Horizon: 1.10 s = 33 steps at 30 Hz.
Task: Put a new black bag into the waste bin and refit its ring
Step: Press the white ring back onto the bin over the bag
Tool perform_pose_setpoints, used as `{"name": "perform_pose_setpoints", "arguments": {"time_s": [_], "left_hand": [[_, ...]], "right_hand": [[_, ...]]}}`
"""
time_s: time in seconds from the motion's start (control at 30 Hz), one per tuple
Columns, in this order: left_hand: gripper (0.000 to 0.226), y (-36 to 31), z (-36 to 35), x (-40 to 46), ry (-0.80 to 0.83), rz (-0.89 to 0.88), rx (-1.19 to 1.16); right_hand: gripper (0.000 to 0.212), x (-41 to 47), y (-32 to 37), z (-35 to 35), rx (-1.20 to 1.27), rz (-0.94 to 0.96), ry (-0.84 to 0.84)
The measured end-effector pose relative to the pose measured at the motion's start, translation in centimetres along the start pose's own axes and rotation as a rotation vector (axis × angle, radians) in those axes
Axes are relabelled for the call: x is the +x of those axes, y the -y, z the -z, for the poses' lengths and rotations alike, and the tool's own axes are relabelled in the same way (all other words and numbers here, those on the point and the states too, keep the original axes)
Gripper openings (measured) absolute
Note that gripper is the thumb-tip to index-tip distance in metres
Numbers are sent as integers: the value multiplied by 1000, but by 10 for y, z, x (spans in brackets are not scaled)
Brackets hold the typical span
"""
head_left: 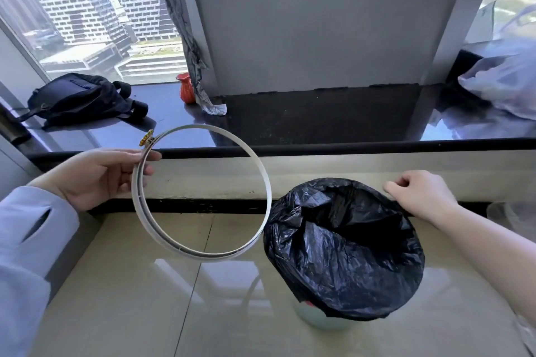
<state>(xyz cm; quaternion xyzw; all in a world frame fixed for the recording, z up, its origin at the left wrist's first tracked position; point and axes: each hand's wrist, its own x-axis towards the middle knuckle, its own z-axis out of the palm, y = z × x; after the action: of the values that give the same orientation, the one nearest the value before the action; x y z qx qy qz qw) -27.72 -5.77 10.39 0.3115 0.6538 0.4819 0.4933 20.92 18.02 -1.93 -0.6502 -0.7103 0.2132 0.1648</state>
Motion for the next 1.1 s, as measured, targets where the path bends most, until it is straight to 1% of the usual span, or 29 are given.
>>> {"name": "perform_pose_setpoints", "arguments": {"time_s": [0.1, 0.2, 0.23, 0.27, 0.3, 0.37, 0.47, 0.53, 0.63, 0.73, 0.77, 0.87, 0.97, 1.03, 1.1], "left_hand": [[27, -16, -18, -2, 9, -126, 71], [28, -30, -30, -3, 52, -205, 150], [35, -33, -31, -3, 52, -220, 177], [46, -36, -31, -2, 38, -228, 204], [57, -37, -31, -2, 12, -225, 227], [73, -37, -28, -1, -37, -201, 249], [81, -33, -23, -2, -90, -165, 250], [82, -33, -25, -5, -109, -171, 257], [77, -41, -46, -12, -89, -241, 297], [67, -53, -84, -18, -39, -349, 295], [62, -55, -100, -20, -16, -377, 296], [31, -56, -152, -29, 79, -445, 309], [22, -50, -199, -31, 174, -484, 357], [15, -47, -227, -28, 238, -477, 408], [15, -43, -256, -24, 311, -429, 442]], "right_hand": [[31, -2, 6, 1, 30, 18, 10], [25, -4, 6, 3, -36, 1, 48], [21, -5, 6, 4, -80, -14, 65], [18, -6, 4, 6, -126, -21, 79], [21, -7, 2, 6, -177, -19, 90], [27, -10, -3, 7, -287, -10, 127], [26, -11, -14, 5, -437, -5, 239], [32, -11, -16, 1, -470, 41, 300], [36, -8, -11, -8, -409, 102, 304], [37, -4, -5, -12, -385, 107, 287], [37, -4, -5, -11, -376, 98, 292], [43, -5, -8, -10, -313, 63, 330], [53, -4, -12, -7, -213, 21, 341], [59, -2, -15, -2, -186, -7, 271], [58, 3, -17, 4, -132, -20, 161]]}}
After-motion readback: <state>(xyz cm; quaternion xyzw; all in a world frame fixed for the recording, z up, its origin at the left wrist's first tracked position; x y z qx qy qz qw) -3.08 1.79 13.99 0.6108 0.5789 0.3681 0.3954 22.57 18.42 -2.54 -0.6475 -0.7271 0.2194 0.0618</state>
